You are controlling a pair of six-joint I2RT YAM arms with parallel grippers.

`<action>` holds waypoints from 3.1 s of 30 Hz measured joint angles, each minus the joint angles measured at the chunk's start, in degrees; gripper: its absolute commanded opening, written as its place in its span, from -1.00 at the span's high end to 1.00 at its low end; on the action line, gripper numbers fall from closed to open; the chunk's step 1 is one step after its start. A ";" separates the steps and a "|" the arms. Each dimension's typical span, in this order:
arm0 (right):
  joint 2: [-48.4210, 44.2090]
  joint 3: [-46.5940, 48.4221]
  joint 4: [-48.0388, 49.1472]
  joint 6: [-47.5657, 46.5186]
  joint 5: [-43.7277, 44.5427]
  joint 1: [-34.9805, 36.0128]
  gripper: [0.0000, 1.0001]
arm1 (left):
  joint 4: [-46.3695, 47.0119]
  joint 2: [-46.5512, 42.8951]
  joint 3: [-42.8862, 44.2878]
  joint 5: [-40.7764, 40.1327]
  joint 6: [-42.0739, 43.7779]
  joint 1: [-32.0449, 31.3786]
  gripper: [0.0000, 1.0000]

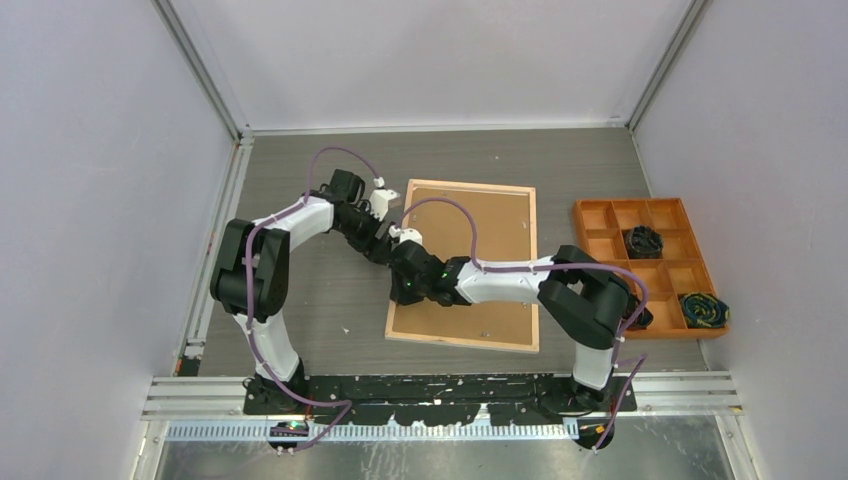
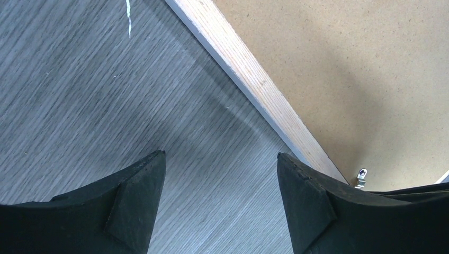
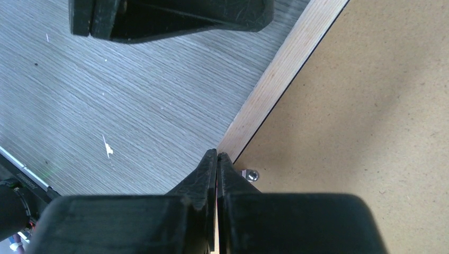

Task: Put the photo into the frame
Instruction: Install the photo frame at the center of the board.

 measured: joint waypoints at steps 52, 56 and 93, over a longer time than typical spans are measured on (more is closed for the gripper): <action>-8.59 -9.79 -1.79 4.76 -3.39 1.99 0.81 | -6.93 -2.03 2.45 0.42 4.31 0.07 -0.81; -8.48 -10.88 0.90 5.11 -3.26 1.88 0.81 | -7.76 -2.54 2.64 0.42 5.11 0.11 -0.81; -10.47 -5.33 -16.72 2.40 30.97 25.27 0.79 | -10.23 -5.55 -3.37 2.51 5.60 -3.28 -0.72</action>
